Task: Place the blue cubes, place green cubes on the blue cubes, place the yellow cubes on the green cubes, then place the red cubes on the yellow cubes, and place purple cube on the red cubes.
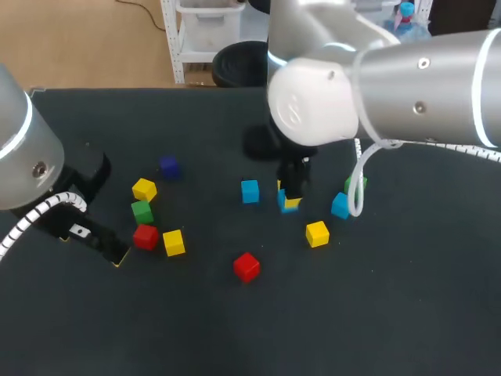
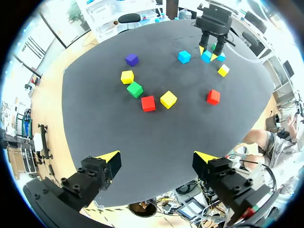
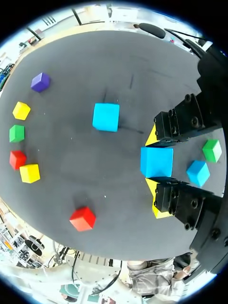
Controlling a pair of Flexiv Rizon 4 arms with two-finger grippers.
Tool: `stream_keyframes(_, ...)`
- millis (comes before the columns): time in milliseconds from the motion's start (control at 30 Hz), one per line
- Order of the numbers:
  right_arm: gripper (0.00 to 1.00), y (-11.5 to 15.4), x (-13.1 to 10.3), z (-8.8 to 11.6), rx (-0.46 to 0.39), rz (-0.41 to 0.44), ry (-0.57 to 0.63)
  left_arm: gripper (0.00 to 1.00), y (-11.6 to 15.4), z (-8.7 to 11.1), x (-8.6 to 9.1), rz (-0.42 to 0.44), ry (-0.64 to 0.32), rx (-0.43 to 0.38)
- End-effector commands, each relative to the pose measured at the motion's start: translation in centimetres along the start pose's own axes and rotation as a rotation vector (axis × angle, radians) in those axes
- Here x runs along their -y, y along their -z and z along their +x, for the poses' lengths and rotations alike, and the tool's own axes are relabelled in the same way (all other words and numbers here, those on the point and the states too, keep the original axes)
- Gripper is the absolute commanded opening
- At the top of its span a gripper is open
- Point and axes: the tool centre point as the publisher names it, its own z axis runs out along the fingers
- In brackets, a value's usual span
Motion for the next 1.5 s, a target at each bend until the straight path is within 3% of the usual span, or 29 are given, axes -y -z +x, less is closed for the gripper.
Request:
stream_keyframes(33,0.0,-0.1,0.9,0.2,0.017,-0.008,0.003,1.0,-0.1,0.0,-0.1,0.003,-0.002,0.0)
stream_keyframes(533,0.0,-0.3,2.5,-1.7,0.027,-0.008,0.047,1.0,-0.1,0.0,-0.1,0.003,-0.002,0.0)
stream_keyframes(1000,0.0,-0.9,3.4,-0.7,0.024,-0.026,0.039,1.0,-0.1,0.0,-0.1,0.003,-0.002,0.0)
stream_keyframes(1500,0.0,-1.3,4.5,-1.5,0.034,-0.039,0.063,1.0,-0.1,0.0,-0.1,0.003,-0.002,0.0)
